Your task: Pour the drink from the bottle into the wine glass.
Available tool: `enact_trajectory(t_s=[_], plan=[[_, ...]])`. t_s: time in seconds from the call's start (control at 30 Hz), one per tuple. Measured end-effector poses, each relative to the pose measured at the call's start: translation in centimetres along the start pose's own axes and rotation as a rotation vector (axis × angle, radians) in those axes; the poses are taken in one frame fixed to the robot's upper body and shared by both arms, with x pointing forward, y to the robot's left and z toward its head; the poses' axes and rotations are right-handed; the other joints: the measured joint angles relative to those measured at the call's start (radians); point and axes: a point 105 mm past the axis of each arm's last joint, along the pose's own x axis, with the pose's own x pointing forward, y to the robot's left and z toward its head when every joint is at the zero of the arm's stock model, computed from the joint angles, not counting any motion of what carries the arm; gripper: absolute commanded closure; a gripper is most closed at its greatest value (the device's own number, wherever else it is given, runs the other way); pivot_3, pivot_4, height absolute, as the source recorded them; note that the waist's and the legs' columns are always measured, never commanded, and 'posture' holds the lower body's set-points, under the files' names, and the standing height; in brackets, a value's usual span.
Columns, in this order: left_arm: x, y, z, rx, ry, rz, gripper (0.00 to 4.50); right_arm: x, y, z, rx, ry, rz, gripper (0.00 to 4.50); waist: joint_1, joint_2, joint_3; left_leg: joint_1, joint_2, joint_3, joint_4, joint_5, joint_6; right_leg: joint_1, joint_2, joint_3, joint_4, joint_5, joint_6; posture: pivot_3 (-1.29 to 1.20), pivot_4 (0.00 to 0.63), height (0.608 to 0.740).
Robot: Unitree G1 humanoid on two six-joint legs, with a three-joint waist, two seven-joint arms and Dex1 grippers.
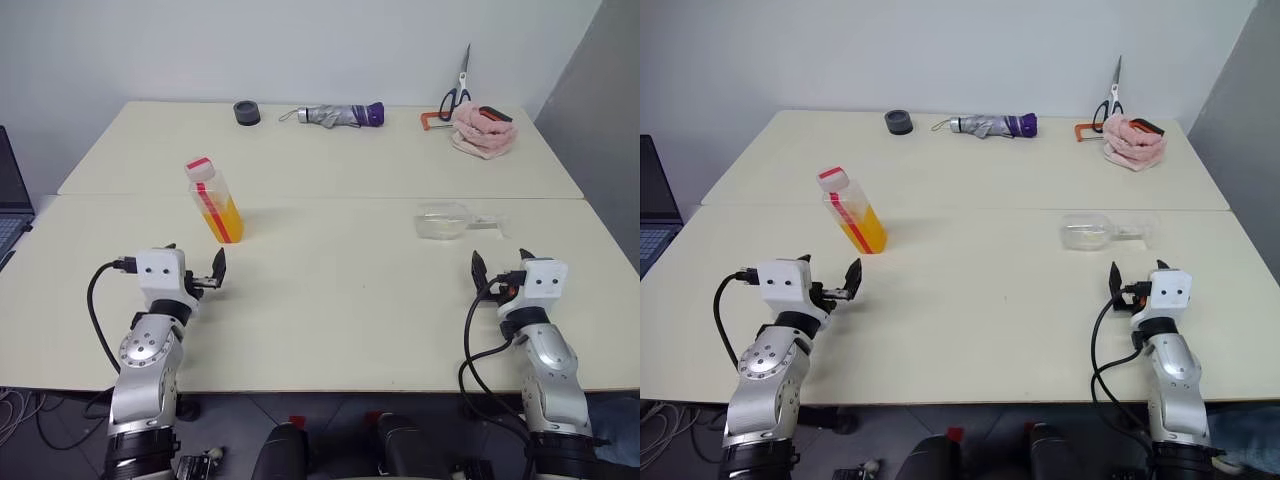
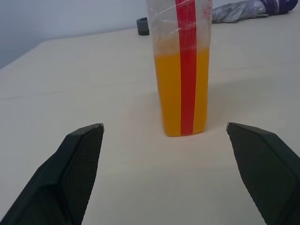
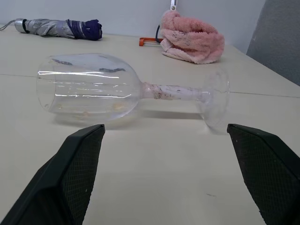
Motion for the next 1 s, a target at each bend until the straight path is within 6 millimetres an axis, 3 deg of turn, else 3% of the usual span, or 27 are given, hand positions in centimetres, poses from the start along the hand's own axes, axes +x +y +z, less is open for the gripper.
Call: enact_trajectory(t_s=[1.0], plan=[[-0.5, 1.8, 0.0, 0.003, 0.010, 0.100, 0.00, 0.0, 2.0, 0.6, 0.007, -0.010, 0.109, 0.04, 0.000, 0.000, 0.000, 0.000, 0.000, 0.000, 0.000, 0.000, 0.000, 0.000, 0.000, 0.000, 0.000, -0.001, 0.001, 0.00, 0.150, 0.740]])
